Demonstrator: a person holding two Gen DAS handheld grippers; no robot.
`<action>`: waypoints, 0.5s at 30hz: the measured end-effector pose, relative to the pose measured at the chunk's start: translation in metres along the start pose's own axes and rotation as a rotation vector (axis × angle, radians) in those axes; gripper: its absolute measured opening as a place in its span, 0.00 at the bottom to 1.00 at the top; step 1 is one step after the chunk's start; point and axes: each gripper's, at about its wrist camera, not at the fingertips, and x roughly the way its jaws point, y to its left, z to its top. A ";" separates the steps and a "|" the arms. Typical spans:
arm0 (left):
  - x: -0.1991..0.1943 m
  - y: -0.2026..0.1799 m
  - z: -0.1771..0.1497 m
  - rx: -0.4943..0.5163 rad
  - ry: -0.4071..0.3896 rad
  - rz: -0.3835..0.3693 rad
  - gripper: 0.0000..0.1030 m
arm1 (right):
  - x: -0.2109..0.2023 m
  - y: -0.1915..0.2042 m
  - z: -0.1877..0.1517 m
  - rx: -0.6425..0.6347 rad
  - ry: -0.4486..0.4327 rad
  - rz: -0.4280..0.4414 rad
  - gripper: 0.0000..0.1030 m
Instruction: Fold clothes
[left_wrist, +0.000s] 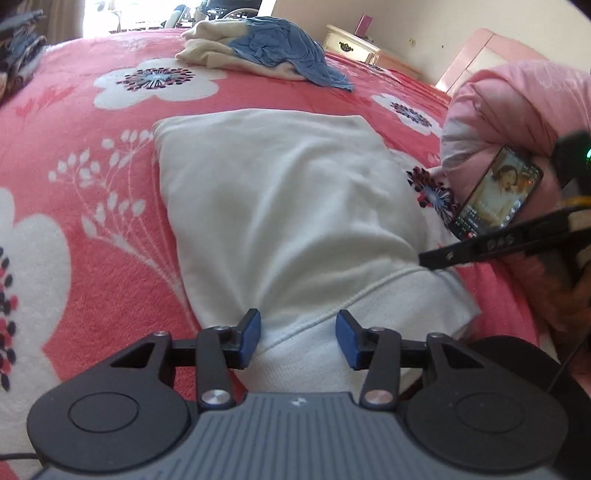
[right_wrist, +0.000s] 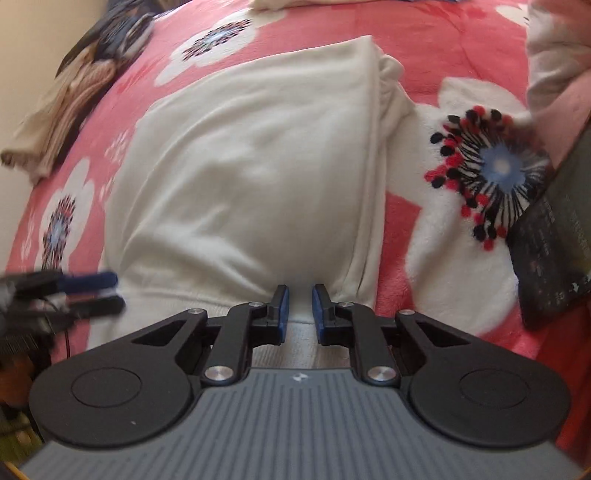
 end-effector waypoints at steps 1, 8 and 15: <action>-0.001 0.000 0.000 -0.006 0.001 0.004 0.49 | -0.007 0.005 0.000 -0.015 -0.005 -0.015 0.12; 0.002 -0.014 0.003 -0.013 0.036 0.059 0.55 | -0.020 0.024 -0.024 -0.116 0.092 -0.029 0.13; 0.007 -0.032 0.009 0.013 0.082 0.139 0.59 | -0.018 0.032 -0.029 -0.083 0.101 -0.081 0.13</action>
